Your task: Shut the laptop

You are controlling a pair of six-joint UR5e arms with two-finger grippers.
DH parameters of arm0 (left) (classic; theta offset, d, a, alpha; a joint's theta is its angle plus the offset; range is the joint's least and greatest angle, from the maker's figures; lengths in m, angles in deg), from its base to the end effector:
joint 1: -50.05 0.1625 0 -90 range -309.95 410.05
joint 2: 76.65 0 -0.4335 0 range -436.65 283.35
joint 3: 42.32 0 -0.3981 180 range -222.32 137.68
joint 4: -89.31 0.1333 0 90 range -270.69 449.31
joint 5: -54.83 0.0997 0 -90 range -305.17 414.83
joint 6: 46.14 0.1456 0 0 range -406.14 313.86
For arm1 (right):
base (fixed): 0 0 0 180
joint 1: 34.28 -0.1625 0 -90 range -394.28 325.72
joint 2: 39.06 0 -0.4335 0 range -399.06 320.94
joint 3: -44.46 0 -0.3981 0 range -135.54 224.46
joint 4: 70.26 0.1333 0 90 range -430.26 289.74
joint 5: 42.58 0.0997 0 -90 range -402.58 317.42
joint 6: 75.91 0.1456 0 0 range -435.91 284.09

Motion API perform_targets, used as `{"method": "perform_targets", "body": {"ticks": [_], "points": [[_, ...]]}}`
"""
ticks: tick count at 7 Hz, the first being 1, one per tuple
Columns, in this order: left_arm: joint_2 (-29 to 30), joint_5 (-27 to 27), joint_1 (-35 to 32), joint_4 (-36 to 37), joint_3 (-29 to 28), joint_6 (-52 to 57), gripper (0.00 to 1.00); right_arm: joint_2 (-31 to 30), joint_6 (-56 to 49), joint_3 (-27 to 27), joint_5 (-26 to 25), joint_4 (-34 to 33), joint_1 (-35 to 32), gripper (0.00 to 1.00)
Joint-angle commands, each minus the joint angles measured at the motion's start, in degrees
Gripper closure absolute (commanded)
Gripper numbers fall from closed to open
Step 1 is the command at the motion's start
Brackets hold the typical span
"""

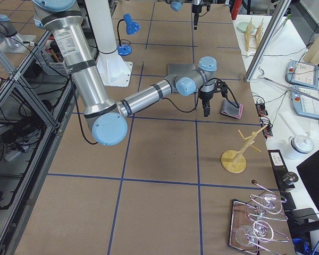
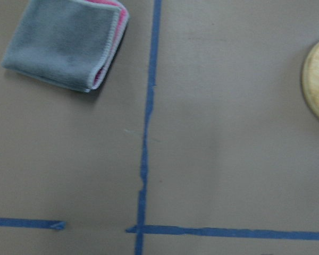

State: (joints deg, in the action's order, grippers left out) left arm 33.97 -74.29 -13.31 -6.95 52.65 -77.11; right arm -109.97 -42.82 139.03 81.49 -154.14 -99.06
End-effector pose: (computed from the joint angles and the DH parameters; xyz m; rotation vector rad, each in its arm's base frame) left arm 0.2571 -0.6049 0.4396 0.1474 0.8390 0.1188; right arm -0.2314 -0.6127 0.4676 0.1571 -0.7523 -0.0240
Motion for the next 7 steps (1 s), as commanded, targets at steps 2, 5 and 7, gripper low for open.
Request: {"method": "perform_targets", "body": {"ticks": [2, 5, 7], "points": [[-13.0, -0.4, -17.3, 12.7, 3.8, 34.5, 0.0, -9.4, -27.1, 1.7, 6.4, -7.5, -14.3, 0.0], [-22.3, -6.1, -25.8, 19.7, 4.4, 36.2, 0.0, -18.8, -38.7, 2.4, 12.2, -7.4, -21.4, 0.0], [-24.8, -6.1, -26.1, 19.7, 7.1, 36.3, 0.0, -20.1, -37.8, 2.3, 11.9, -7.4, -21.4, 0.0]]}}
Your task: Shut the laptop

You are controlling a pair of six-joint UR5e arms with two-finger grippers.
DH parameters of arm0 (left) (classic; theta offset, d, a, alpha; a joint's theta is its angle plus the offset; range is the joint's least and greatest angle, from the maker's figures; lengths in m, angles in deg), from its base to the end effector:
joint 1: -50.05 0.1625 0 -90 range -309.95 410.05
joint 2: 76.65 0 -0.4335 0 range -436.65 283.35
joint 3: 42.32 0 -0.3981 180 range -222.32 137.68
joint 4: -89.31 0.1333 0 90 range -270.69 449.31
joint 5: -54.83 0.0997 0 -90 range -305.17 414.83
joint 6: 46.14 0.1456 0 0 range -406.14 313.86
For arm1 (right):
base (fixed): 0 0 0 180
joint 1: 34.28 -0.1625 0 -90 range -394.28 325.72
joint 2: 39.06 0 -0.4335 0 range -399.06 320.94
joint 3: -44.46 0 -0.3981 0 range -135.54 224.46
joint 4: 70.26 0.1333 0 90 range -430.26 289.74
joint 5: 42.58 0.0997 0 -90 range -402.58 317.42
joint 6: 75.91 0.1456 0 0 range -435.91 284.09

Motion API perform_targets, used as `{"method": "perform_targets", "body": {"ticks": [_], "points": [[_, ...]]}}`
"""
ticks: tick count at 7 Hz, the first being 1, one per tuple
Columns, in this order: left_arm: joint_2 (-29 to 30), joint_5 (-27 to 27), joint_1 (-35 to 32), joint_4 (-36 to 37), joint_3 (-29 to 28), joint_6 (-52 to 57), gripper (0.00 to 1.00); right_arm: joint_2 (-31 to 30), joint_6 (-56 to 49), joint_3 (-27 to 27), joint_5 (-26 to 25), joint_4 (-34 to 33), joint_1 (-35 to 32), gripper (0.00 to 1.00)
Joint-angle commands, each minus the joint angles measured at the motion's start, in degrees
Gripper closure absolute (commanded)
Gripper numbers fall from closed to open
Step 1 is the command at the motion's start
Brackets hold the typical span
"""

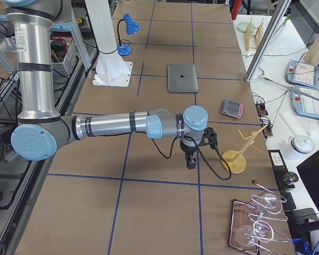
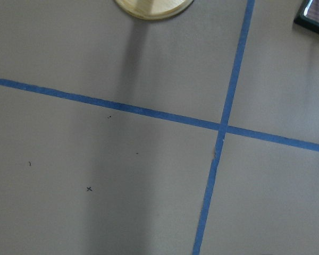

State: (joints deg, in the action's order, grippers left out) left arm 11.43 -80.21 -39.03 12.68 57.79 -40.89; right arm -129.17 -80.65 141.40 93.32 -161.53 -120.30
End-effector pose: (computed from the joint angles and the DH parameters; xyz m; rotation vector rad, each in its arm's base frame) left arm -0.0227 -0.4699 0.6505 -0.0560 0.7883 0.0665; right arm -0.0063 -0.5043 0.6398 0.0972 -0.8010 -0.1827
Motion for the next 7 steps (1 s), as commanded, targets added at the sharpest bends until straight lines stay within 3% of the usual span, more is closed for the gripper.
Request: {"method": "perform_targets", "body": {"ticks": [1, 7], "points": [[-2.6, 0.5, -0.2, 0.3, 1.6, -0.3, 0.0, -1.7, -0.1, 0.1, 0.1, 0.1, -0.1, 0.0], [-2.5, 0.6, -0.1, -2.0, 1.8, 0.3, 0.0, -2.0, 0.2, 0.6, 0.0, 1.2, -0.2, 0.0]]}}
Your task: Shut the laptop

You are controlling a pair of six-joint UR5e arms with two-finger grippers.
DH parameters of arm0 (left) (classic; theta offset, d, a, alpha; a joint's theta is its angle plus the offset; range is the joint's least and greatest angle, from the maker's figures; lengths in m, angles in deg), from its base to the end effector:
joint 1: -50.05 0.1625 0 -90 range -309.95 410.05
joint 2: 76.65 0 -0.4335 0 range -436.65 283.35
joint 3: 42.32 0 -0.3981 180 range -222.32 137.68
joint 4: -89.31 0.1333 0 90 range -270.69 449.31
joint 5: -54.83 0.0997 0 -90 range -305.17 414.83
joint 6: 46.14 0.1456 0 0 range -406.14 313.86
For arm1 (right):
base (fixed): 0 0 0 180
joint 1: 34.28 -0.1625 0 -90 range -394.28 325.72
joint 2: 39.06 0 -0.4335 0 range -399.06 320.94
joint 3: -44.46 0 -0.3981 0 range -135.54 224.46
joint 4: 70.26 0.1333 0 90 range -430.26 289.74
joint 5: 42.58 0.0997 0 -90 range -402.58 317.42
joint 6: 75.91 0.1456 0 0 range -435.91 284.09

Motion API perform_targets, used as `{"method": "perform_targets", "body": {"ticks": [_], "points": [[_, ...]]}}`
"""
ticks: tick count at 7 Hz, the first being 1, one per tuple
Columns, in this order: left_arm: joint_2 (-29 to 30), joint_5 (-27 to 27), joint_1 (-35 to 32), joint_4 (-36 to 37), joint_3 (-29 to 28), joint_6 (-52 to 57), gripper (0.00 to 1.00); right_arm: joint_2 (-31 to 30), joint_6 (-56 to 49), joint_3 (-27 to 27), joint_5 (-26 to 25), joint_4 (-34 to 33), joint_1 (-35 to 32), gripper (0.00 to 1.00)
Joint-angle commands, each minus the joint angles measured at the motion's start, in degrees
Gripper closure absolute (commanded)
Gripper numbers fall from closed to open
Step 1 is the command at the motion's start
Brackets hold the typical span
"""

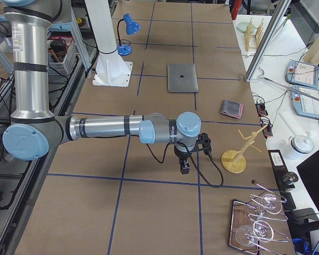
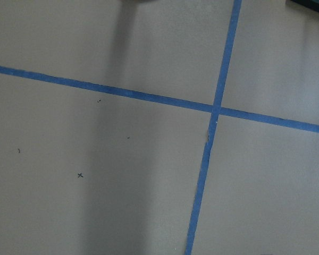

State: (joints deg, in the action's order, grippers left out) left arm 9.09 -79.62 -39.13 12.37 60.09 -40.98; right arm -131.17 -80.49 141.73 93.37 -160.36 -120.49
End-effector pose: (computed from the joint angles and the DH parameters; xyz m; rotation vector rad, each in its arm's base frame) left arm -0.0249 -0.4527 0.6505 -0.0519 0.7779 0.0658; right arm -0.0037 -0.4896 0.6519 0.0892 -0.8019 -0.1735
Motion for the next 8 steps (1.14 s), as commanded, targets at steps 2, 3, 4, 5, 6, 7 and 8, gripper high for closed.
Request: {"method": "perform_targets", "body": {"ticks": [2, 3, 4, 5, 6, 7, 8], "points": [[-3.7, -0.1, 0.1, -8.9, -1.1, 1.3, 0.0, 0.1, 0.5, 0.6, -0.1, 0.0, 0.0, 0.0], [-3.8, -0.1, 0.1, -9.0, -0.8, 0.7, 0.0, 0.0, 0.4, 0.7, -0.1, 0.1, 0.0, 0.0], [-3.8, -0.1, 0.1, -8.9, -0.6, 1.1, 0.0, 0.0, 0.4, 0.7, -0.2, 0.0, 0.0, 0.0], [-3.9, 0.0, 0.1, -8.9, -0.6, 1.1, 0.0, 0.0, 0.4, 0.7, -0.2, 0.0, 0.0, 0.0], [-3.9, -0.1, 0.1, -8.9, -0.5, 1.1, 0.0, 0.0, 0.4, 0.7, -0.2, 0.1, 0.0, 0.0], [-3.9, -0.1, 0.1, -8.9, -0.5, 1.1, 0.0, 0.0, 0.4, 0.8, -0.2, 0.1, 0.0, 0.0], [-3.9, -0.2, 0.1, -8.9, -0.2, 1.1, 0.0, 0.0, 0.4, 0.7, -0.2, 0.0, 0.0, 0.0]]}}
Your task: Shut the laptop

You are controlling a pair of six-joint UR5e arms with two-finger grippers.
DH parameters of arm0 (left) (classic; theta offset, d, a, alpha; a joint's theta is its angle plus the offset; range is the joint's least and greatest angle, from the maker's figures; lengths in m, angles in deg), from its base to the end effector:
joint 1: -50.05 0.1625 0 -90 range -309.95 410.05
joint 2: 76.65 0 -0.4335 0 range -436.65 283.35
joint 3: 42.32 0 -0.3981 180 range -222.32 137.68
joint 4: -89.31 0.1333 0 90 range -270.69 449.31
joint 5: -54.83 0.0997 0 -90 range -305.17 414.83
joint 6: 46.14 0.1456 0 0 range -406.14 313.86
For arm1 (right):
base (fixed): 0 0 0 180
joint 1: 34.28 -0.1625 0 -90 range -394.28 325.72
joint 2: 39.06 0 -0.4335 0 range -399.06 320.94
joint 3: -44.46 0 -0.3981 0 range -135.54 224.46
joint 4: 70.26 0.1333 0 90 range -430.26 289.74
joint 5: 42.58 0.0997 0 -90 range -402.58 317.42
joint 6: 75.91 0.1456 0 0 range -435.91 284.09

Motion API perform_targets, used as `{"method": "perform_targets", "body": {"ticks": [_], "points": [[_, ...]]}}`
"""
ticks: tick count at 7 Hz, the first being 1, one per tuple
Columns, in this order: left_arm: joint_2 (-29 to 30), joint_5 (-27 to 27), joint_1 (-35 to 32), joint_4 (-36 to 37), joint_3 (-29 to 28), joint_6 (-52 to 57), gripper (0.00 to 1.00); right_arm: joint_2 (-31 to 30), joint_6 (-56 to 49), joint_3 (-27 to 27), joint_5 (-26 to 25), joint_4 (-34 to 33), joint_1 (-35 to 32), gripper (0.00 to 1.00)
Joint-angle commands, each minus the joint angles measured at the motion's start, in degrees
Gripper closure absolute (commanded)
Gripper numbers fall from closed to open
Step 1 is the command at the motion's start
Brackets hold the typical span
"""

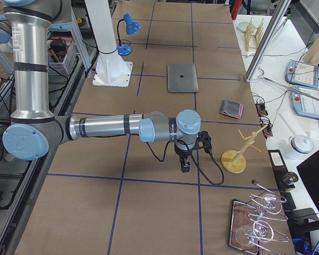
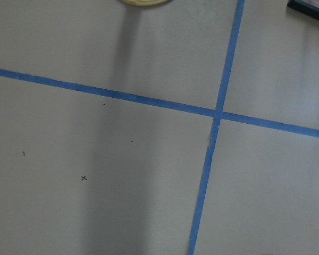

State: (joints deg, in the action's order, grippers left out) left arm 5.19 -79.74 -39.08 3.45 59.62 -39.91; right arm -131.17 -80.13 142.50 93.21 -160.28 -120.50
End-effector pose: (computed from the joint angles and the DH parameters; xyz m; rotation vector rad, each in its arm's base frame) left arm -0.0245 -0.4352 0.6697 0.0304 0.7778 0.1152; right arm -0.0034 -0.4905 0.6453 0.1008 -0.7991 -0.1732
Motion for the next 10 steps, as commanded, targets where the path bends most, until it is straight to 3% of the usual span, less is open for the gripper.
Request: {"method": "perform_targets", "body": {"ticks": [1, 10], "points": [[-0.1, -0.1, 0.0, 0.0, 0.3, 0.0, 0.0, 0.0, 0.0, 0.0, 0.0, -0.1, 0.0, 0.0], [-0.1, 0.0, 0.0, 0.0, 0.2, 0.0, 0.0, -1.0, 0.2, 1.5, 0.0, -0.1, 0.0, 0.0]]}}
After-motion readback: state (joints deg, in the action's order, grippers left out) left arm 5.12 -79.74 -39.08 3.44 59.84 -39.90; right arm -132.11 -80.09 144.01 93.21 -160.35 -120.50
